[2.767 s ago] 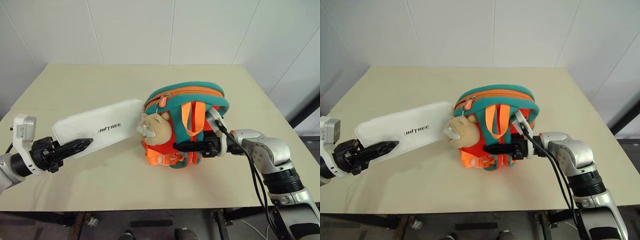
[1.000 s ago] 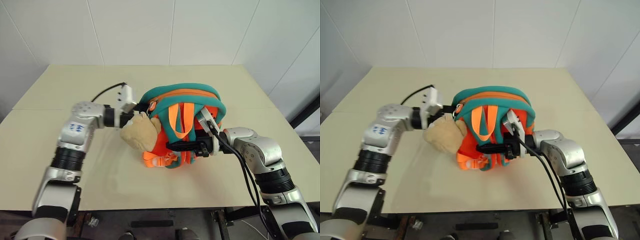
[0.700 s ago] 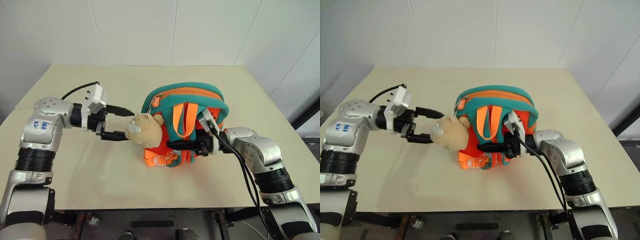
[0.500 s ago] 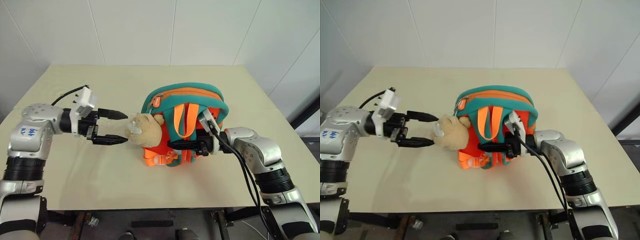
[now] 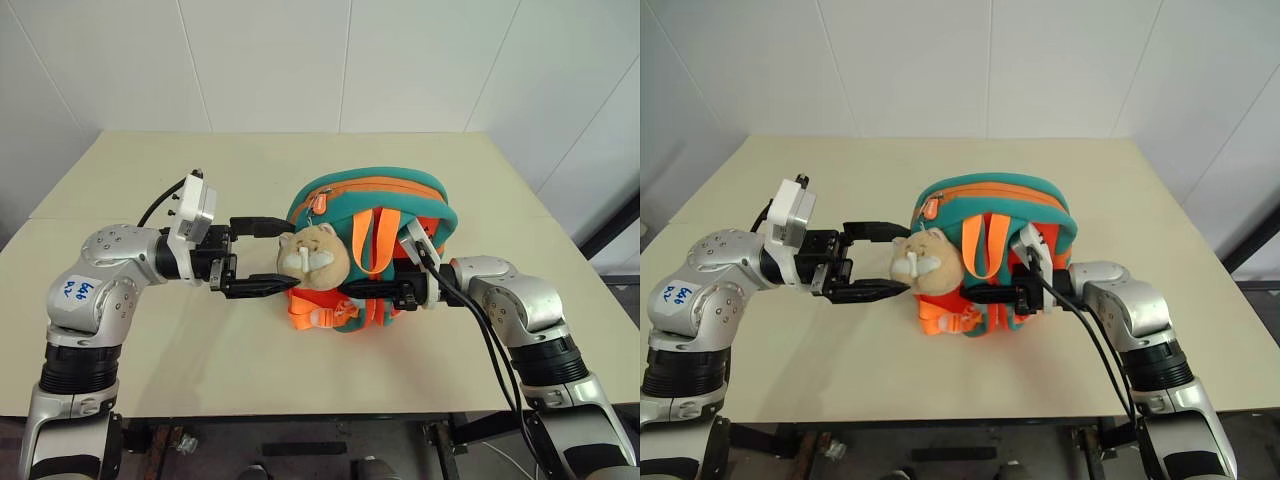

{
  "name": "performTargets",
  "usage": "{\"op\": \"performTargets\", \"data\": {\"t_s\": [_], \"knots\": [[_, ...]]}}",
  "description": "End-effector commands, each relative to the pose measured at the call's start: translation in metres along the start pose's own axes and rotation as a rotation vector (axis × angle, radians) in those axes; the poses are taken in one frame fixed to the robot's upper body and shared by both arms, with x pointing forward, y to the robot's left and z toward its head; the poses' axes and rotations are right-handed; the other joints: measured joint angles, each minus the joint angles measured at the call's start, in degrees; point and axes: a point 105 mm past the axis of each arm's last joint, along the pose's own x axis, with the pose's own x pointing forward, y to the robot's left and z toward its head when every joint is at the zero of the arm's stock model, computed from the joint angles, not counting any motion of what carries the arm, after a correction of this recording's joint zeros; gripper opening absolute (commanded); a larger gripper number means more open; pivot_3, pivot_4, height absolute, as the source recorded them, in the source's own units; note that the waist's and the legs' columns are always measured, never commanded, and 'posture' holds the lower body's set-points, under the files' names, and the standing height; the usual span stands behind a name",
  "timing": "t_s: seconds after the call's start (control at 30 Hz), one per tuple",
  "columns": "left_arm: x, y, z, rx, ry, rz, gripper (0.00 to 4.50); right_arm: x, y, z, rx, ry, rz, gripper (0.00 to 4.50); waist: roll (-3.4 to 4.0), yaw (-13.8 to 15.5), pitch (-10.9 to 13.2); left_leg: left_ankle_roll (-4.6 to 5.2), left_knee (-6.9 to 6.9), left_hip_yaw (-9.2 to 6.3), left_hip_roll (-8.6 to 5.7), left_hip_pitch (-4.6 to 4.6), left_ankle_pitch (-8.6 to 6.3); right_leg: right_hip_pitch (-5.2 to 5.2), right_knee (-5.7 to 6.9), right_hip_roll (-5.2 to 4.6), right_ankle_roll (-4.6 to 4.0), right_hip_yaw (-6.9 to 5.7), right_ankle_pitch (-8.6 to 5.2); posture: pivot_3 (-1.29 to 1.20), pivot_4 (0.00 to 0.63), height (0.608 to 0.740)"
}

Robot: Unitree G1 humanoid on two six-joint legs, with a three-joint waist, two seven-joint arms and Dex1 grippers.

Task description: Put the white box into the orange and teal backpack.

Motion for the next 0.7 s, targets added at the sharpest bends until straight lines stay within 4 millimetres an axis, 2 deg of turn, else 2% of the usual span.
{"op": "performTargets", "data": {"t_s": [0.03,0.27,0.4,0.57,0.7], "knots": [[0.001,-0.004,0.012,0.032,-0.037,-0.013,3.33,0.004,0.004,0.006,-0.028,-0.004,0.02,0.0,0.0,0.07,0.0,0.0,0.02,0.0,0.0,-0.01,0.0,0.01,0.0,0.0,0.0,0.0,0.0,0.0,0.15,0.74],[-0.001,-0.002,0.015,0.048,-0.043,0.0,1.23,0.003,0.004,0.005,-0.027,-0.007,0.011,0.0,0.0,0.08,0.0,0.0,0.03,0.0,-0.01,-0.01,0.0,0.01,-0.01,0.0,0.0,0.0,0.0,0.0,0.15,0.74],[-0.01,0.004,0.016,0.068,0.009,0.031,0.29,0.003,0.004,0.005,-0.028,-0.008,0.008,0.0,0.0,0.02,0.0,0.0,0.03,0.0,0.0,-0.01,0.0,0.01,-0.02,0.0,0.0,0.0,0.0,0.0,0.15,0.74],[-0.046,0.025,0.027,0.105,0.082,0.145,0.29,0.003,0.005,0.004,-0.026,-0.008,0.004,0.0,0.0,-0.06,0.0,0.0,0.01,0.0,0.0,0.0,0.0,-0.02,-0.02,0.01,-0.01,0.0,0.0,0.0,0.15,0.74],[-0.092,0.048,0.024,0.087,0.156,0.306,0.29,0.001,0.005,0.003,-0.025,-0.006,-0.006,0.0,0.0,-0.14,0.0,0.0,-0.12,0.01,0.0,0.0,-0.01,-0.04,-0.09,0.01,-0.02,0.0,-0.01,0.0,0.15,0.74]]}}
